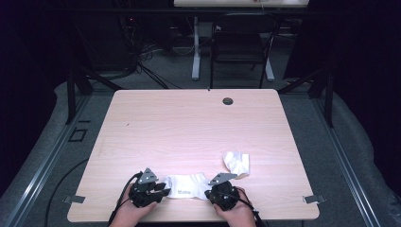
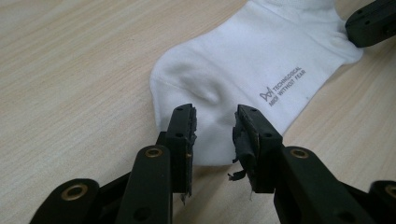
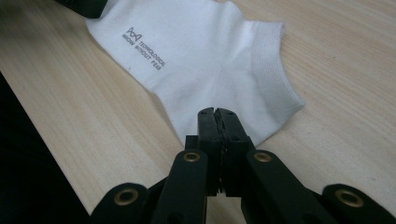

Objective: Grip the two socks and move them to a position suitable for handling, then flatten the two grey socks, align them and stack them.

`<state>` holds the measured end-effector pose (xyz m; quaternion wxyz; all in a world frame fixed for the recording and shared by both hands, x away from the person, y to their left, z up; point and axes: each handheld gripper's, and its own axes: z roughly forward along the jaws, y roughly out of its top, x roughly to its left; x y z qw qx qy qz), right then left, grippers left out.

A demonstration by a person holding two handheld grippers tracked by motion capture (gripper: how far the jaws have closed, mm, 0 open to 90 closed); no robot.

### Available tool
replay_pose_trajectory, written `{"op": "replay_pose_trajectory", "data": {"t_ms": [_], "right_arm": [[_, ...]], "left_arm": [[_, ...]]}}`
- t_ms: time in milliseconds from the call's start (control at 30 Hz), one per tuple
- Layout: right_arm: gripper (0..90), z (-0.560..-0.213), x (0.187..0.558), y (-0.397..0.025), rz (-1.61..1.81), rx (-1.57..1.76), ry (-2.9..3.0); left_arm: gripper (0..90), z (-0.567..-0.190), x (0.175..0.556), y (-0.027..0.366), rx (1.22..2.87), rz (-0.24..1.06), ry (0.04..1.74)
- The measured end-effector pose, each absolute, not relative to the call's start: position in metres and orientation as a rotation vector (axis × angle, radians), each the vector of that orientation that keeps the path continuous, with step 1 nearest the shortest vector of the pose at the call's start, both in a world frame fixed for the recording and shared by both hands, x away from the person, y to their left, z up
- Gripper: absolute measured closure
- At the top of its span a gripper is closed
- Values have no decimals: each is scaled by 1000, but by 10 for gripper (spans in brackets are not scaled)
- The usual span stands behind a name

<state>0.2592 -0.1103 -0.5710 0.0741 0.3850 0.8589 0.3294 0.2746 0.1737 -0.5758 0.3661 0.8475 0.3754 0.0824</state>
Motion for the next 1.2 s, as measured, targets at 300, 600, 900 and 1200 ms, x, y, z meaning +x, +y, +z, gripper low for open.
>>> {"op": "replay_pose_trajectory", "data": {"t_ms": [300, 600, 900, 1200], "right_arm": [[856, -571, 261, -112, 1014, 1159, 2584], [710, -562, 264, -124, 1114, 1157, 2482], [530, -563, 269, -127, 1094, 1059, 2409], [596, -553, 285, -163, 1122, 1149, 2270]], "left_arm": [[662, -576, 277, 176, 2158, 180, 969], [563, -567, 280, 182, 2117, 252, 927], [520, -568, 292, 195, 2089, 368, 962], [498, -566, 299, 205, 2044, 362, 1007]]}}
